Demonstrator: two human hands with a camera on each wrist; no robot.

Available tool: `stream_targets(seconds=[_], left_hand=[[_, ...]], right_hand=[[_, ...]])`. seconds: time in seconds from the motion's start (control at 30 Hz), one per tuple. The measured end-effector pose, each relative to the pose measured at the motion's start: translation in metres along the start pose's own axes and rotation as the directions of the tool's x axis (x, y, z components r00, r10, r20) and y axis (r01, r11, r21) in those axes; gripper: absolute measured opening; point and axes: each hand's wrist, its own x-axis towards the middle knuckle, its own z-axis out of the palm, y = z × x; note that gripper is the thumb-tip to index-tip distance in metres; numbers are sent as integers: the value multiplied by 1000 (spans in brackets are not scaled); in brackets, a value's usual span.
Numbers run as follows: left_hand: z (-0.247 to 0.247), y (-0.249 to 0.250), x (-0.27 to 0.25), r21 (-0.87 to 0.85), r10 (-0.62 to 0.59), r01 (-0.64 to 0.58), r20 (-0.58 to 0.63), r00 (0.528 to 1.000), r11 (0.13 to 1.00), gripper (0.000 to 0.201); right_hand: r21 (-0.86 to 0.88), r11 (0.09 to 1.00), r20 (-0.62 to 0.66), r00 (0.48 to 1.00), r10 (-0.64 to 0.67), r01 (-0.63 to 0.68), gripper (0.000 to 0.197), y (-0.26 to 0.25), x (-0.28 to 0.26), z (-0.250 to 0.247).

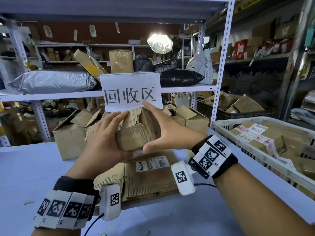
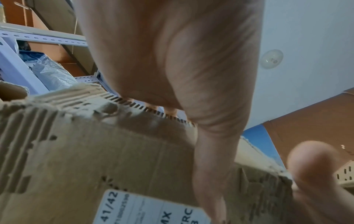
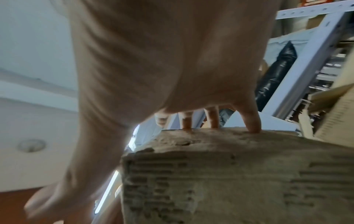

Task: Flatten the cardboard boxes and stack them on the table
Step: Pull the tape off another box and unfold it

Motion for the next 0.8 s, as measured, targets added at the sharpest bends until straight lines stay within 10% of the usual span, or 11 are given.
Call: stream_targets(seconds=[0.3, 0.43, 0.63, 0.8], left_hand=[[-20, 7, -6, -76, -118, 110, -102, 988, 991, 108], [-38, 0, -1, -182, -370, 326, -331, 868, 928, 88], [-47, 3, -5, -703, -543, 342, -74, 837, 623, 27], [-48, 7, -7, -773, -421, 251, -24, 907, 583, 43]], right_hand=[[-95, 995, -276, 961, -5, -22, 124, -2, 2, 2], [36, 997, -357, 933, -51, 69, 122, 1, 0, 3], [155, 979, -389, 919, -65, 135, 127, -1, -1, 9], [231, 971, -296, 955, 10, 61, 136, 2, -2, 7]])
